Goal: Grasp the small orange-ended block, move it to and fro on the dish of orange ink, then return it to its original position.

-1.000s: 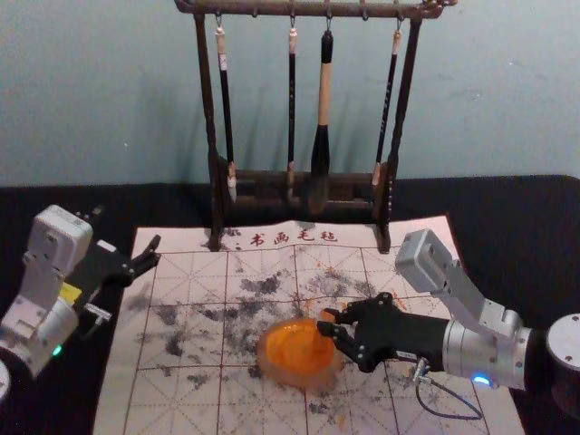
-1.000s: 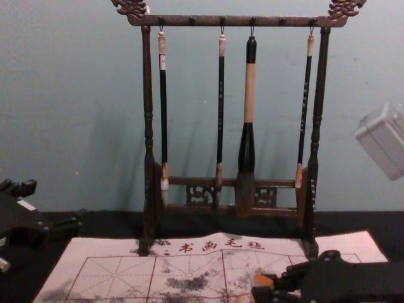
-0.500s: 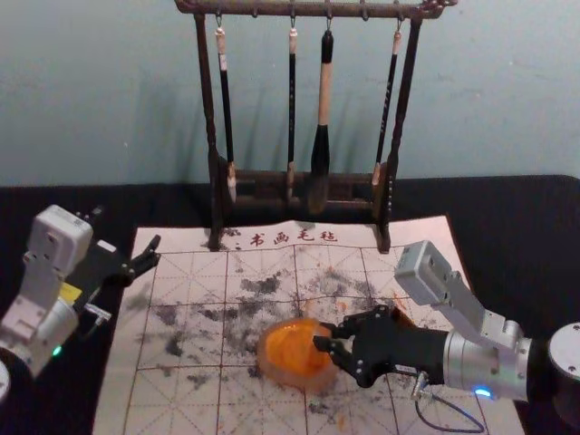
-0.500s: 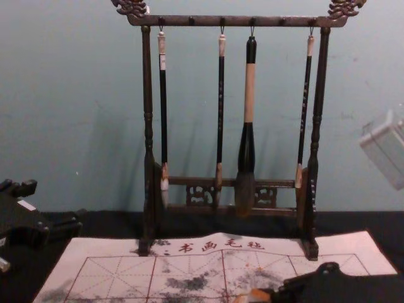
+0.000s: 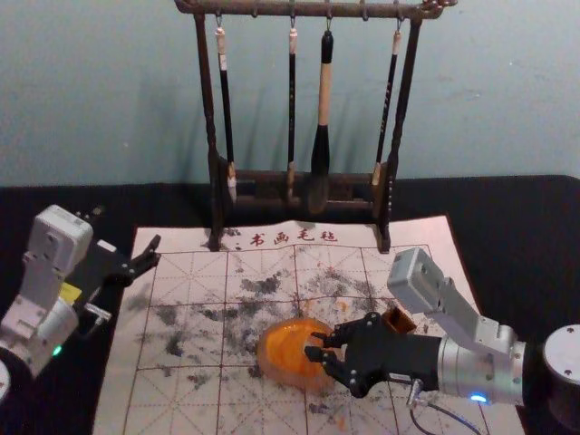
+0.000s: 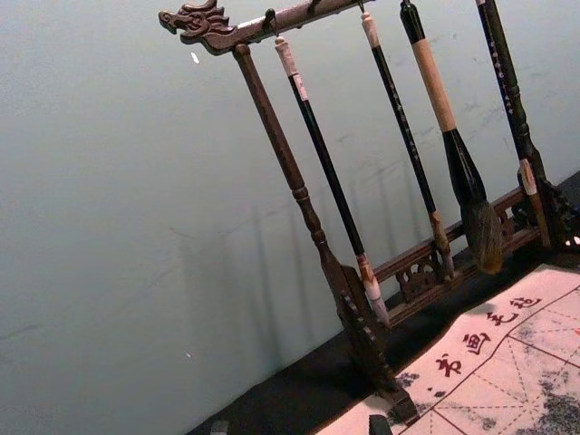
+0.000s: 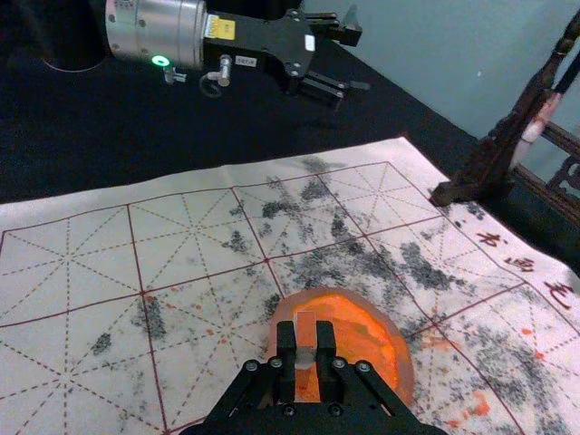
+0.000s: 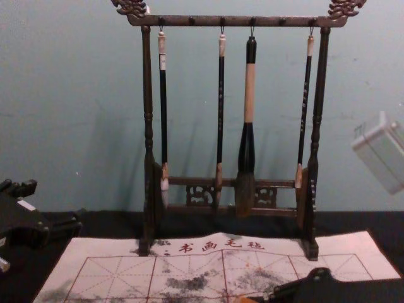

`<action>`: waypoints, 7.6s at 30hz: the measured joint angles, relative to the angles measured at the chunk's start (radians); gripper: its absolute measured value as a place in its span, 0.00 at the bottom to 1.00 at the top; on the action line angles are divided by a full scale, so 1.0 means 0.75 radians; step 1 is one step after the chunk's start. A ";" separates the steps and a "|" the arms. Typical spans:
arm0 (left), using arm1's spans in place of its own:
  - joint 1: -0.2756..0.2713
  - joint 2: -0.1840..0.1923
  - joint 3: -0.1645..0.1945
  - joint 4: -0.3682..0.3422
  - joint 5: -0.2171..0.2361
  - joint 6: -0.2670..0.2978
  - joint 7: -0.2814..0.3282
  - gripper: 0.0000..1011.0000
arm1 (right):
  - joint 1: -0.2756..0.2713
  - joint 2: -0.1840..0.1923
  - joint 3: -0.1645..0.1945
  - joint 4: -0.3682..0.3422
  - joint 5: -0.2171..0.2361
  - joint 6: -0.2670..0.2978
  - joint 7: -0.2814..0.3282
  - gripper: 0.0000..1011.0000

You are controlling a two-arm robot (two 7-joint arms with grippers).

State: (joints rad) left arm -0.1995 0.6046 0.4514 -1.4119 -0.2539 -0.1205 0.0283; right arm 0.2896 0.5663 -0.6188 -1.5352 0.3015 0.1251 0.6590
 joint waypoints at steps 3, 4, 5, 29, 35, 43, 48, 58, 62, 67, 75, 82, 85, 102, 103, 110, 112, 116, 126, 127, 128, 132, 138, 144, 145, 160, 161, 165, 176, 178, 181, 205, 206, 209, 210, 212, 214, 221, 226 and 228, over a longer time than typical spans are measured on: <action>0.000 0.000 0.000 0.000 0.000 0.000 0.000 0.99 | 0.007 -0.004 -0.011 0.002 -0.003 0.000 0.003 0.10; 0.000 0.000 0.000 0.000 0.000 0.000 0.000 0.99 | 0.009 -0.006 -0.013 0.003 -0.004 -0.001 0.003 0.10; 0.000 0.000 0.000 0.000 0.000 0.000 0.000 0.99 | 0.014 -0.009 -0.018 0.007 -0.007 -0.001 0.004 0.10; 0.000 0.000 0.000 0.000 0.000 0.000 0.000 0.99 | 0.103 -0.087 -0.058 0.116 -0.048 -0.001 -0.003 0.10; 0.000 0.000 0.000 0.000 0.000 0.000 0.000 0.99 | 0.124 -0.104 -0.053 0.148 -0.052 0.001 -0.014 0.10; 0.000 0.000 0.000 0.000 0.000 0.000 0.000 0.99 | 0.134 -0.109 -0.033 0.173 -0.053 0.005 -0.027 0.10; 0.000 0.000 0.000 0.000 0.000 0.000 0.000 0.99 | 0.132 -0.104 -0.017 0.178 -0.046 0.008 -0.034 0.10; 0.000 0.000 0.000 0.000 0.000 0.000 0.000 0.99 | 0.094 -0.062 0.008 0.138 -0.018 0.012 -0.026 0.10; 0.000 0.000 0.000 0.000 0.000 0.000 0.000 0.99 | 0.075 -0.042 0.012 0.112 -0.007 0.011 -0.015 0.10; 0.000 0.000 0.000 0.000 0.000 0.000 0.000 0.99 | 0.056 -0.021 0.009 0.082 0.006 0.007 0.004 0.10; 0.000 0.000 0.000 0.000 0.000 0.000 0.000 0.99 | 0.046 -0.006 -0.015 0.056 0.013 0.001 0.027 0.10; 0.000 0.000 0.000 0.000 0.000 0.000 0.000 0.99 | 0.056 -0.015 -0.037 0.057 0.012 -0.002 0.033 0.10; 0.000 0.000 0.000 0.000 0.000 0.000 0.000 0.99 | 0.064 -0.021 -0.045 0.061 0.009 -0.002 0.033 0.10; 0.000 0.000 0.000 0.000 0.000 0.000 0.000 0.99 | 0.131 -0.081 -0.087 0.133 -0.030 -0.004 0.033 0.10; 0.000 0.000 0.000 0.000 0.000 0.000 0.000 0.99 | 0.134 -0.084 -0.088 0.137 -0.031 -0.004 0.031 0.10; 0.000 0.000 0.000 0.000 0.000 0.000 0.000 0.99 | 0.155 -0.113 -0.091 0.173 -0.046 -0.003 0.015 0.10; 0.000 0.000 0.000 0.000 0.000 0.000 0.000 0.99 | 0.159 -0.117 -0.090 0.180 -0.048 -0.003 0.012 0.10; 0.000 0.000 0.000 0.000 0.000 0.000 0.000 0.99 | 0.172 -0.129 -0.083 0.205 -0.055 0.000 0.000 0.10; 0.000 0.000 0.000 0.000 0.000 0.000 0.000 0.99 | 0.177 -0.124 -0.052 0.225 -0.059 0.010 -0.016 0.10; 0.000 0.000 0.000 0.000 0.000 0.000 0.000 0.99 | 0.175 -0.119 -0.047 0.222 -0.058 0.012 -0.016 0.10; 0.000 0.000 0.000 0.000 0.000 0.000 0.000 0.99 | 0.173 -0.117 -0.044 0.220 -0.058 0.013 -0.016 0.10; 0.000 0.000 0.000 0.000 0.000 0.000 0.000 0.99 | 0.164 -0.104 -0.035 0.207 -0.056 0.018 -0.017 0.10; 0.000 0.000 0.000 0.000 0.000 0.000 0.000 0.99 | 0.132 -0.059 -0.017 0.151 -0.048 0.030 -0.016 0.10; 0.000 0.000 0.000 0.000 0.000 0.000 0.000 0.99 | 0.096 -0.007 -0.009 0.084 -0.038 0.043 0.000 0.10; 0.000 0.000 0.000 0.000 0.000 0.000 0.000 0.99 | 0.092 -0.003 -0.009 0.078 -0.036 0.044 0.002 0.10; 0.000 0.000 0.000 0.000 0.000 0.000 0.000 0.99 | 0.062 0.052 -0.037 -0.011 -0.034 0.046 0.042 0.10; 0.000 0.000 0.000 0.000 0.000 0.000 0.000 0.99 | 0.065 0.050 -0.042 -0.011 -0.038 0.047 0.044 0.10; 0.000 0.000 0.000 0.000 0.000 0.000 0.000 0.99 | 0.075 0.041 -0.057 -0.010 -0.047 0.049 0.047 0.10; 0.000 0.000 0.000 0.000 0.000 0.000 0.000 0.99 | 0.116 0.006 -0.090 0.021 -0.078 0.055 0.047 0.10; 0.000 0.000 0.000 0.000 0.000 0.000 0.000 0.99 | 0.123 0.001 -0.092 0.030 -0.082 0.057 0.045 0.10; 0.000 0.000 0.000 0.000 0.000 0.000 0.000 0.99 | 0.135 -0.014 -0.093 0.051 -0.090 0.062 0.035 0.10; 0.000 0.000 0.000 0.000 0.000 0.000 0.000 0.99 | 0.152 -0.032 -0.040 0.111 -0.110 0.098 -0.017 0.10; 0.000 0.000 0.000 0.000 0.000 0.000 0.000 0.99 | 0.152 -0.032 -0.040 0.111 -0.110 0.098 -0.017 0.10; 0.000 0.000 0.000 0.000 0.000 0.000 0.000 0.99 | 0.134 -0.016 -0.031 0.082 -0.109 0.107 -0.019 0.10; 0.000 0.000 0.000 0.000 0.000 0.000 0.000 0.99 | 0.130 -0.012 -0.029 0.075 -0.109 0.109 -0.019 0.10; 0.000 0.000 0.000 0.000 0.000 0.000 0.000 0.99 | 0.119 -0.001 -0.023 0.055 -0.107 0.112 -0.019 0.10; 0.000 0.000 0.000 0.000 0.000 0.000 0.000 0.99 | 0.110 0.008 -0.016 0.036 -0.102 0.114 -0.019 0.10; 0.000 0.000 0.000 0.000 0.000 0.000 0.000 0.99 | 0.082 0.039 0.003 -0.019 -0.088 0.117 -0.022 0.10; 0.000 0.000 0.000 0.000 0.000 0.000 0.000 0.99 | 0.067 0.058 0.016 -0.050 -0.080 0.121 -0.027 0.10; 0.000 0.000 0.000 0.000 0.000 0.000 0.000 0.99 | 0.059 0.068 0.024 -0.066 -0.076 0.124 -0.032 0.10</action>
State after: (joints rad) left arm -0.1995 0.6047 0.4514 -1.4119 -0.2539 -0.1205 0.0283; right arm 0.3335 0.6173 -0.6006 -1.5850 0.2443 0.2184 0.6347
